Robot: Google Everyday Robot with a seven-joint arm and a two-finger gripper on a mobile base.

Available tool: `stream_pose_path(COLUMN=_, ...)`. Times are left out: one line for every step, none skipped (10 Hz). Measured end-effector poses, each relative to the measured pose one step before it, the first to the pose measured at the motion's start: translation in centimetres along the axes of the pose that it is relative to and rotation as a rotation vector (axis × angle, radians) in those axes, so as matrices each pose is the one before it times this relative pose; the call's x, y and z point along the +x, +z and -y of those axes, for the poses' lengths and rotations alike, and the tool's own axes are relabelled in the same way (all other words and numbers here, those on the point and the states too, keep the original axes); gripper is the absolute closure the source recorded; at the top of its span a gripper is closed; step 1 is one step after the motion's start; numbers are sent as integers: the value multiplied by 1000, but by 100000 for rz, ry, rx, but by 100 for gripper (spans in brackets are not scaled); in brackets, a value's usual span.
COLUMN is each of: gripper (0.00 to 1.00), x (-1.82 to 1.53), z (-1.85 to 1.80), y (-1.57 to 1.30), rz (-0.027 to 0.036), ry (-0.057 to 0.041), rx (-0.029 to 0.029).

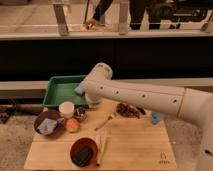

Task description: Place fork in purple bowl

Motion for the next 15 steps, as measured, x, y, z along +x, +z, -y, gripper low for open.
stream_pose_path(gripper=91, x=-339, z=53, y=113, rz=-145, ry=117, rx=-421)
stream_pose_path(gripper=80, x=336, z=-19, y=-197, rz=-857, ry=524, rx=-727)
stream_pose_path(gripper=69, x=910, z=-159, y=-67, rz=-1412, ry=63, rx=-1833)
stream_pose_path(gripper=61, x=961, z=-321, y=290, rz=-624, ry=-198, rx=-1728)
stream_pose_path(gripper=47, x=2757, z=-753, y=1116, rz=-1463, ry=-813, rx=-2397)
stream_pose_path(gripper=39, x=1969, z=-644, y=1045, rz=-190, ry=-1096, rx=-1096)
stream_pose_path(gripper=29, x=2527, z=-973, y=1636, rz=550, ry=-2622, rx=-1234)
stream_pose_path(gripper=22, x=2648, z=-1109, y=2151, rz=734, ry=-4539, rx=-930)
stream_pose_path(gripper=20, x=1487, z=-918, y=1816, rz=1556, ry=-4850, rx=-857)
stream_pose_path(gripper=20, x=1340, z=-682, y=1483, rz=1472, ry=-4708, rx=-371)
stream_pose_path(gripper=20, x=567, z=-530, y=1235, rz=2037, ry=-4375, rx=-401)
stream_pose_path(gripper=20, x=204, z=-366, y=1363, rz=2323, ry=-4915, rx=-1062)
stream_pose_path(gripper=20, x=-445, z=213, y=759, rz=1580, ry=-3047, rx=-648)
stream_pose_path(gripper=20, x=-750, z=481, y=266, rz=828, ry=-1799, rx=120)
stream_pose_path(gripper=20, x=-750, z=513, y=-52, rz=423, ry=-950, rx=290)
